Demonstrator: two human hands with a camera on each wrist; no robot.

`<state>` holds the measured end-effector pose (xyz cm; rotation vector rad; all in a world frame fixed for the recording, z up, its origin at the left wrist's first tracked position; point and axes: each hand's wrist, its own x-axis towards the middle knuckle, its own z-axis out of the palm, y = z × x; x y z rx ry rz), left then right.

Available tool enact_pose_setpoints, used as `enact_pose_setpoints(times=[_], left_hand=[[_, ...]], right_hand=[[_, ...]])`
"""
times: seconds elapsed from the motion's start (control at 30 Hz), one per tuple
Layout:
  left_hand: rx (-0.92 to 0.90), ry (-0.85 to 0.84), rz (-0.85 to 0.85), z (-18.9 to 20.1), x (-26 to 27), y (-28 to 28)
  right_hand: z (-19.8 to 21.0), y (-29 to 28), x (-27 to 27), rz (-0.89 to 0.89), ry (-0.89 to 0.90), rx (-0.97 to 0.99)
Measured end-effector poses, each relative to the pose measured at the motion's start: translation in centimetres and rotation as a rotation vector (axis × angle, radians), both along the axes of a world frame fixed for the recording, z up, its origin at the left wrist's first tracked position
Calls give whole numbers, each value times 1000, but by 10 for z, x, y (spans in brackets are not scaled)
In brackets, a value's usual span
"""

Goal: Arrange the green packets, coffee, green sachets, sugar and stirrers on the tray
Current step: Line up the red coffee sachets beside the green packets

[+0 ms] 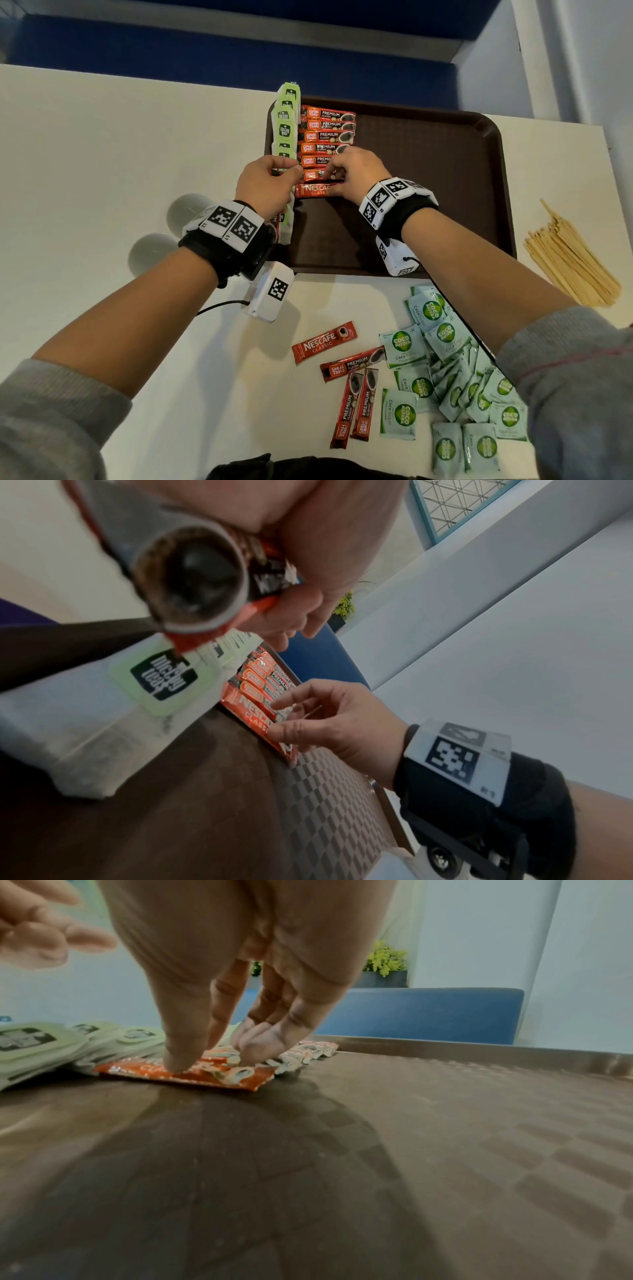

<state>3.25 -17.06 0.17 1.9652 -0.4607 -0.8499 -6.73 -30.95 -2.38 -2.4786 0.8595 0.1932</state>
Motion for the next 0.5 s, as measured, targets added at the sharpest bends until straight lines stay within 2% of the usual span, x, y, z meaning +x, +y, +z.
enact_pose_setpoints(times=[0.17,0.5], left_hand=[[6,-1,9,1,0,0],[6,-1,1,3,-2,0]], right_hand=[[0,4,3,81,75,-21],[-1,4,0,-26,64,10]])
